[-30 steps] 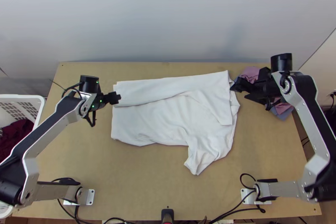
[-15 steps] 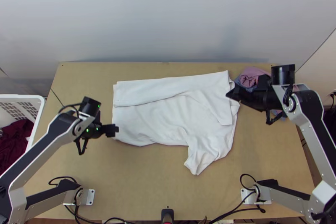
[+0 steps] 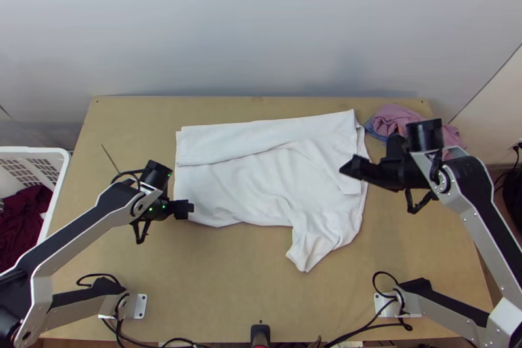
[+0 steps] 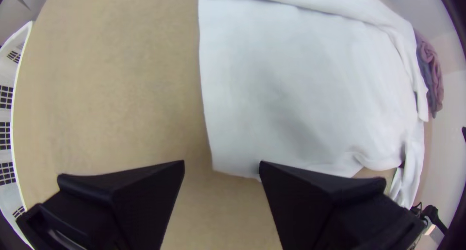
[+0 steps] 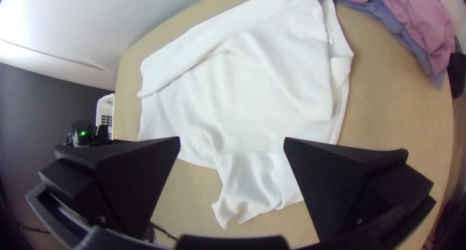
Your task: Fold the t-shirt
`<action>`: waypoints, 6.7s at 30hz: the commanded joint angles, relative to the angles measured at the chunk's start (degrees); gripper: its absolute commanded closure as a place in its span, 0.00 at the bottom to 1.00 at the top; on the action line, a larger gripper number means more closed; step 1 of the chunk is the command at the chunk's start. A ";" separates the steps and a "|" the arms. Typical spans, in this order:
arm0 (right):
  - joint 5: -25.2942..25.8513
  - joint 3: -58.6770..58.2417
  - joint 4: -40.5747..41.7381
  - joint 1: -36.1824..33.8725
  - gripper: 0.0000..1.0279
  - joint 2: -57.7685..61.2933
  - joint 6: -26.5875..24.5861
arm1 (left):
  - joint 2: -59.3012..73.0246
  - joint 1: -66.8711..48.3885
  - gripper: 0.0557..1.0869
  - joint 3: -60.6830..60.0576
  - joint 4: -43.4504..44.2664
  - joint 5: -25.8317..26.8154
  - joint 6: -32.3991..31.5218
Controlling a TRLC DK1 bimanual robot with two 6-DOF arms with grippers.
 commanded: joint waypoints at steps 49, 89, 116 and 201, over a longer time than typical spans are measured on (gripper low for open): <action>7.04 -23.02 16.76 33.53 0.91 12.92 -6.26 | 7.27 0.29 0.96 11.02 3.59 -5.42 -0.85; 6.69 29.97 7.97 -4.09 0.97 41.75 -17.69 | 28.36 11.89 0.96 46.71 2.27 -5.59 1.78; 6.69 62.14 0.06 -9.10 0.95 71.63 -15.40 | 58.95 11.89 0.94 76.06 -0.63 -9.73 3.54; 8.44 48.61 -1.70 17.00 0.03 60.21 -12.15 | 32.93 6.09 0.96 48.99 2.71 -8.14 7.23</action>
